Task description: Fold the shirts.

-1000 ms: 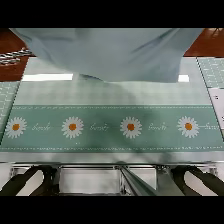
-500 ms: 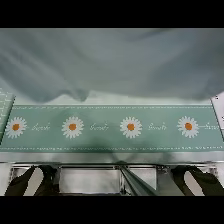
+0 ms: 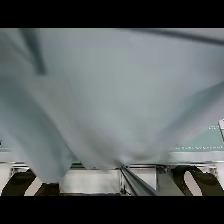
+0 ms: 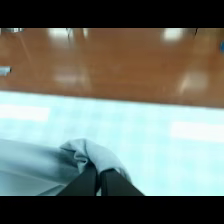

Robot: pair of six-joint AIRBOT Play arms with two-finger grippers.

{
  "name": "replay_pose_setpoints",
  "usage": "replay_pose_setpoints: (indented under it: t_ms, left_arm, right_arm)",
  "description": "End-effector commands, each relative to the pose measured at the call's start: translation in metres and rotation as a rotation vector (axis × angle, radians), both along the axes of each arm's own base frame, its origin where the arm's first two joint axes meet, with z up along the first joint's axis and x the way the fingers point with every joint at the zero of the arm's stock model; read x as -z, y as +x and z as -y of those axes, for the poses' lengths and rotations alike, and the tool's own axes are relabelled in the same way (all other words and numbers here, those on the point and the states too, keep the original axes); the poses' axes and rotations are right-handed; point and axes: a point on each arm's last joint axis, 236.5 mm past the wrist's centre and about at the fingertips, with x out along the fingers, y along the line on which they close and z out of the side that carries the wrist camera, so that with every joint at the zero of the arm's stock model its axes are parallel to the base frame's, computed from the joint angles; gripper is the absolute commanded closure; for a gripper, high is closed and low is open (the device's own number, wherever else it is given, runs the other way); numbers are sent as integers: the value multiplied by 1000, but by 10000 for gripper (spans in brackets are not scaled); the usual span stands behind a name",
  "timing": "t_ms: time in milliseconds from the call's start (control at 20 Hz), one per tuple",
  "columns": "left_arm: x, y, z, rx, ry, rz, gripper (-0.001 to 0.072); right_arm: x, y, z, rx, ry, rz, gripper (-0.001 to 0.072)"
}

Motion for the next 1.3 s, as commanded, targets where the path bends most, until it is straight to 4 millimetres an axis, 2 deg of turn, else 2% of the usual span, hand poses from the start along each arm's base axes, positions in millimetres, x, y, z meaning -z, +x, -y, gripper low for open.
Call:
replay_pose_setpoints:
  t_ms: [0,50,150,300,400,550,650,700,800,850,900,950,1050,1100,1200,1250]
  left_arm:
    - [106,71,-2,-29,-5,-254,690]
    - [135,97,-2,-41,-21,-309,690]
    - [180,146,-4,-70,-55,-387,689]
    - [235,219,1,-92,-134,-437,690]
    - [275,258,8,-94,-195,-489,690]
    - [335,296,23,-80,-280,-605,689]
    - [370,312,30,-76,-321,-668,690]
    - [383,317,32,-75,-335,-690,689]
    - [405,323,39,-71,-384,-734,689]
    - [412,324,40,-73,-414,-752,651]
    - [415,322,40,-68,-439,-775,428]
    - [416,315,39,-57,-456,-813,224]
    - [420,288,21,6,-402,-929,203]
    - [419,273,2,12,-407,-993,203]
    - [412,236,-37,10,-433,-1115,203]
    - [407,219,-53,20,-431,-1150,203]
  right_arm:
    - [74,40,4,-1,65,-172,687]
    - [98,57,8,4,75,-218,687]
    - [148,97,18,15,96,-313,687]
    - [207,168,28,15,141,-402,687]
    - [252,217,30,19,212,-455,687]
    - [322,275,23,2,341,-572,686]
    - [353,307,18,-4,425,-614,686]
    - [361,322,14,-9,477,-621,686]
    - [363,350,3,-17,612,-604,684]
    - [359,362,-2,-19,683,-584,563]
    - [353,369,-4,-23,736,-570,335]
    - [344,370,-3,-35,756,-559,298]
    - [321,363,12,-58,769,-561,299]
    - [309,354,25,-59,779,-568,302]
    - [287,325,60,-49,744,-587,304]
    - [284,304,78,-26,674,-622,304]
